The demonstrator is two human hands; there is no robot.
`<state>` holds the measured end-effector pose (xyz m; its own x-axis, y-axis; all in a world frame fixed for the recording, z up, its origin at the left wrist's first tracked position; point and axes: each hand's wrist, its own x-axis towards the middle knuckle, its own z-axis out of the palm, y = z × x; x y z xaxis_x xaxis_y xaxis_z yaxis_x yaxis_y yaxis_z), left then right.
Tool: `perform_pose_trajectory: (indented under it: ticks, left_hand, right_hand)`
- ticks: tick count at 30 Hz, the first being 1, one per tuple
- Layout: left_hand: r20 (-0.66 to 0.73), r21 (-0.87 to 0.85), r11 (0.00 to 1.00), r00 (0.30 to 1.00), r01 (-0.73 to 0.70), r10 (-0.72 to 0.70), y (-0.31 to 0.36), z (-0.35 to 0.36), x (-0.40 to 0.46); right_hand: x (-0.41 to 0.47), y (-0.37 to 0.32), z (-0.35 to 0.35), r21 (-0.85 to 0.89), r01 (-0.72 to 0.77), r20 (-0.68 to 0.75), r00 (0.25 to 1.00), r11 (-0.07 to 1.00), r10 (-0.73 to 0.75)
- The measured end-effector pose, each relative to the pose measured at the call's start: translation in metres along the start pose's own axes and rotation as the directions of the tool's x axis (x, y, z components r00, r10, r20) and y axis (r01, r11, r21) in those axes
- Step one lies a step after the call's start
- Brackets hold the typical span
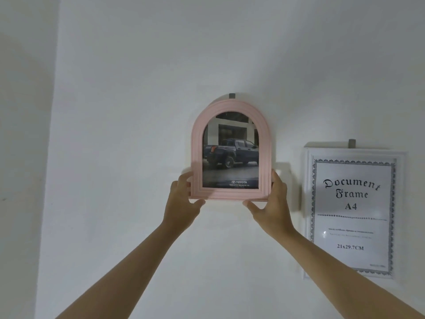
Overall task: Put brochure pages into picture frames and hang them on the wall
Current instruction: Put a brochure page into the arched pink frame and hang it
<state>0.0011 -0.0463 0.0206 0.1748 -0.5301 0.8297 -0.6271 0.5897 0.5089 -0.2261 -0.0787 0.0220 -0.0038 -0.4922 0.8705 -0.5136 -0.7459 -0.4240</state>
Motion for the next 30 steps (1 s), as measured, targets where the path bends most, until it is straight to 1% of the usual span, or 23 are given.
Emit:
perform_pose_trajectory:
  ticks: [2, 5, 7, 10, 13, 16, 19, 24, 27, 30]
  left_hand:
    - [-0.008, 0.004, 1.000, 1.000, -0.024, 0.024, -0.002, 0.002, 0.001]
    - [-0.041, -0.038, 0.998, 0.998, -0.055, 0.053, -0.002, 0.002, -0.001]
    - [-0.055, -0.065, 0.995, 0.996, -0.074, 0.071, -0.001, 0.001, -0.005]
    - [-0.061, -0.041, 0.994, 0.993, -0.102, 0.100, 0.002, -0.004, -0.020]
    - [-0.008, -0.020, 0.997, 0.997, -0.081, 0.081, 0.008, -0.014, -0.048]
    - [0.083, -0.063, 0.998, 0.997, -0.003, 0.009, 0.013, -0.024, -0.085]
    - [0.181, -0.094, 0.994, 0.983, 0.060, -0.042, 0.012, -0.030, -0.128]
    - [0.336, -0.065, 0.988, 0.935, 0.143, -0.113, 0.008, -0.023, -0.198]
    - [0.370, 0.001, 0.990, 0.920, 0.142, -0.133, 0.015, -0.013, -0.231]
    - [0.348, 0.023, 0.990, 0.927, 0.139, -0.138, 0.038, -0.001, -0.255]
  right_hand:
    - [0.002, 0.002, -0.001, 0.017, 0.007, -0.014, 1.000, 1.000, -0.006]
    - [0.003, 0.001, -0.001, 0.037, 0.021, -0.036, 0.999, 0.999, -0.019]
    - [0.000, -0.003, -0.004, 0.045, 0.023, -0.024, 0.999, 0.999, -0.022]
    - [-0.010, -0.012, -0.014, 0.096, 0.010, 0.038, 0.999, 0.995, -0.013]
    - [-0.029, -0.022, -0.030, 0.202, -0.015, 0.084, 0.996, 0.979, -0.002]
    - [-0.054, -0.031, -0.045, 0.337, -0.019, 0.020, 1.000, 0.941, 0.013]
    - [-0.087, -0.037, -0.056, 0.410, -0.053, -0.083, 0.992, 0.911, 0.095]
    - [-0.159, -0.053, -0.075, 0.498, -0.140, -0.165, 0.953, 0.856, 0.252]
    - [-0.203, -0.059, -0.087, 0.516, -0.219, -0.190, 0.914, 0.828, 0.360]
    - [-0.242, -0.061, -0.098, 0.510, -0.310, -0.201, 0.864, 0.802, 0.462]
